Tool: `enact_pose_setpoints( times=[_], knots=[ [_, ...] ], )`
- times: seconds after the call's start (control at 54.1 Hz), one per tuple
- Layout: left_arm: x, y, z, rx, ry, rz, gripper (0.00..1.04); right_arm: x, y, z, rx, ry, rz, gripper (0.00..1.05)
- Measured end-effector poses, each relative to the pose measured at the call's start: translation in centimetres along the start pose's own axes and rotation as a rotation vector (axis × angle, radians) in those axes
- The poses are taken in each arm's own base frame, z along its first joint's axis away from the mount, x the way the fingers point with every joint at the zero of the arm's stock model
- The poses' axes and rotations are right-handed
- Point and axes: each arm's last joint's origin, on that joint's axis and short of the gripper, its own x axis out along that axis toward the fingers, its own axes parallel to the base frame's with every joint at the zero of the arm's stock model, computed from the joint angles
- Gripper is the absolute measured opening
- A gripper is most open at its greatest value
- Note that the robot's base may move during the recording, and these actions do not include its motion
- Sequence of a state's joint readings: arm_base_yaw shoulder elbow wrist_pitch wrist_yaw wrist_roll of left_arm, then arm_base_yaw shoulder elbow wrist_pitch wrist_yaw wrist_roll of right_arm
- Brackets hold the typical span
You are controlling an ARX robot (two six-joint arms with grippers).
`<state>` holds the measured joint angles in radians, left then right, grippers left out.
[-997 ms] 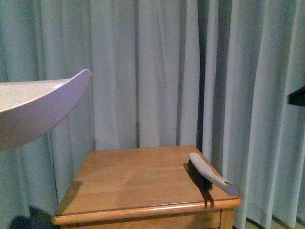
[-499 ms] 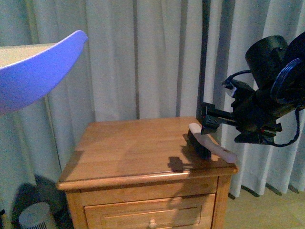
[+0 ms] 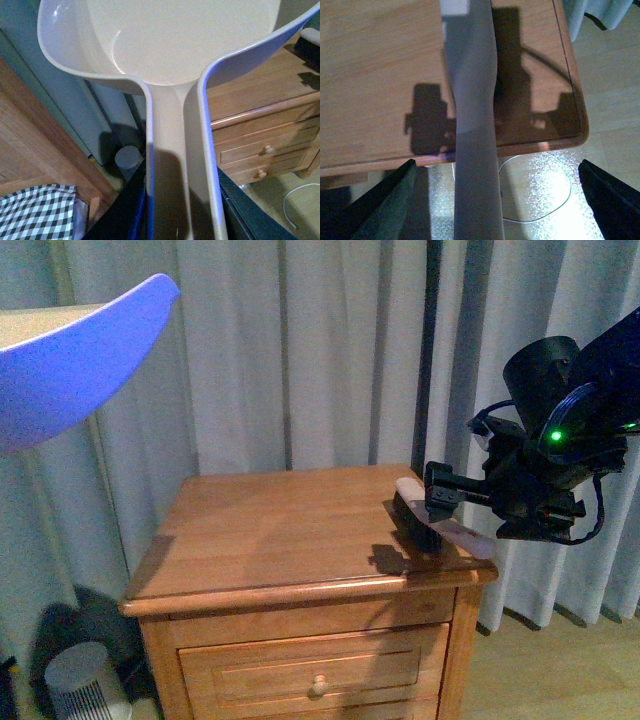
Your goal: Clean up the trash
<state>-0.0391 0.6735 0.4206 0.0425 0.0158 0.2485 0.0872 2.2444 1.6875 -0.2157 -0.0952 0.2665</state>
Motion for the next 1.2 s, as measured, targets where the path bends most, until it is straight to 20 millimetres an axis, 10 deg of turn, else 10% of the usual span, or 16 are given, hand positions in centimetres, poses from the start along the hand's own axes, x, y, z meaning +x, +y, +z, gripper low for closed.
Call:
enact_pose_setpoints(
  times=[0.314, 0.831, 1.034, 1.201],
  knots=[
    [0.0, 0.0, 0.0, 0.000, 0.000, 0.000, 0.28, 1.7, -0.5, -0.5, 0.005, 0.019, -0.006, 0.97],
    [0.0, 0.0, 0.0, 0.000, 0.000, 0.000, 0.28, 3.0, -0.5, -1.8, -0.036, 0.022, -0.021, 0.20],
    [0.0, 0.0, 0.0, 0.000, 0.000, 0.000, 0.28, 0.5, -0.5, -2.4, -0.111, 0.013, -0.006, 0.20],
    [0.0, 0.0, 0.0, 0.000, 0.000, 0.000, 0.28, -6.0, 0.4, -3.1, -0.334, -0.077, 0.009, 0.20]
  ],
)
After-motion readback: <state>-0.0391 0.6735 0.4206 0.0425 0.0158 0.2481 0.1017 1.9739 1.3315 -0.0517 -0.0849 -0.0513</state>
